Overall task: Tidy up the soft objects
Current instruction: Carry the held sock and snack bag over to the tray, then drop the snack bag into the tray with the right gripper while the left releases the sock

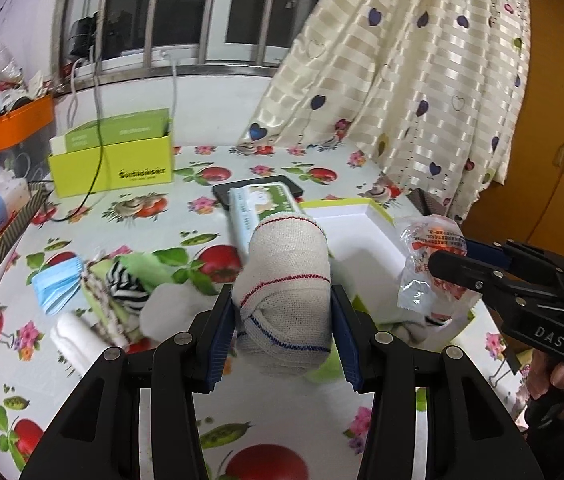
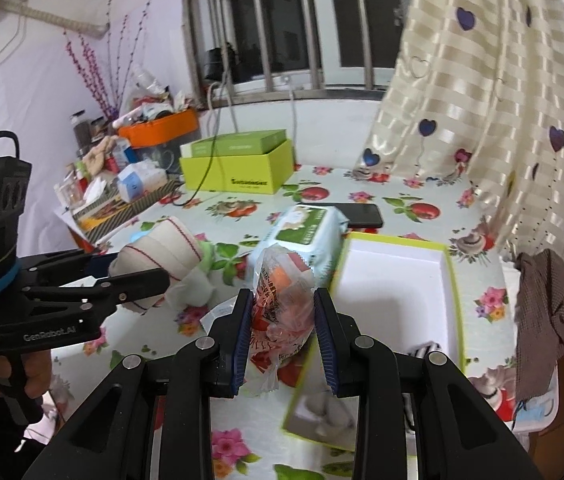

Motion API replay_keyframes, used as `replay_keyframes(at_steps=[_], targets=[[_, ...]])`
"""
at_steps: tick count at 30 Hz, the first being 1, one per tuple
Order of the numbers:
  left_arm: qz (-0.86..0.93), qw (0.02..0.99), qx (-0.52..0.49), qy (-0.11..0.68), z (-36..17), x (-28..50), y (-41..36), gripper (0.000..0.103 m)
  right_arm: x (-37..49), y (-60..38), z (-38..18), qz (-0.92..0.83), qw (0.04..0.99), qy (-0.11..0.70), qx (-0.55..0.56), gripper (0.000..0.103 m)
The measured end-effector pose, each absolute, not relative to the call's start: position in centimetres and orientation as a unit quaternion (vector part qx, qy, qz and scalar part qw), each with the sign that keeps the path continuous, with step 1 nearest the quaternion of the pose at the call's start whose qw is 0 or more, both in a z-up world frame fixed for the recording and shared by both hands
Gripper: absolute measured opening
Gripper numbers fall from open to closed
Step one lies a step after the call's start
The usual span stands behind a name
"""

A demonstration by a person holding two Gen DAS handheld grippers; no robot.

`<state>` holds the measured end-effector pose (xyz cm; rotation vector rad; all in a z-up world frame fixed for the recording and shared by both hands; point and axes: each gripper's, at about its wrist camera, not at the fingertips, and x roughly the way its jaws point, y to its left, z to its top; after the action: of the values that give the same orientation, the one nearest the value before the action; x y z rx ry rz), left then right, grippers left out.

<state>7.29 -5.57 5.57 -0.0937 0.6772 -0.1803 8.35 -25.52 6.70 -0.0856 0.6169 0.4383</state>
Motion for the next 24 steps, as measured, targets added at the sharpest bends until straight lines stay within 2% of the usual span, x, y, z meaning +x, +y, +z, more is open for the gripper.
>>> replay_keyframes(at_steps=[12,24], targets=[[-0.115,0.936,-0.040,0.332,6.4,9.4,-8.8,0.047,10.0,-31.0,6.8,0.172,0.938,0.301,-0.006,0.029],[-0.128,0.930,-0.035,0.343,5.8,11.7,-10.7,0.047,14.6,-33.3,3.7,0.162,0.926,0.341,0.012,0.029]])
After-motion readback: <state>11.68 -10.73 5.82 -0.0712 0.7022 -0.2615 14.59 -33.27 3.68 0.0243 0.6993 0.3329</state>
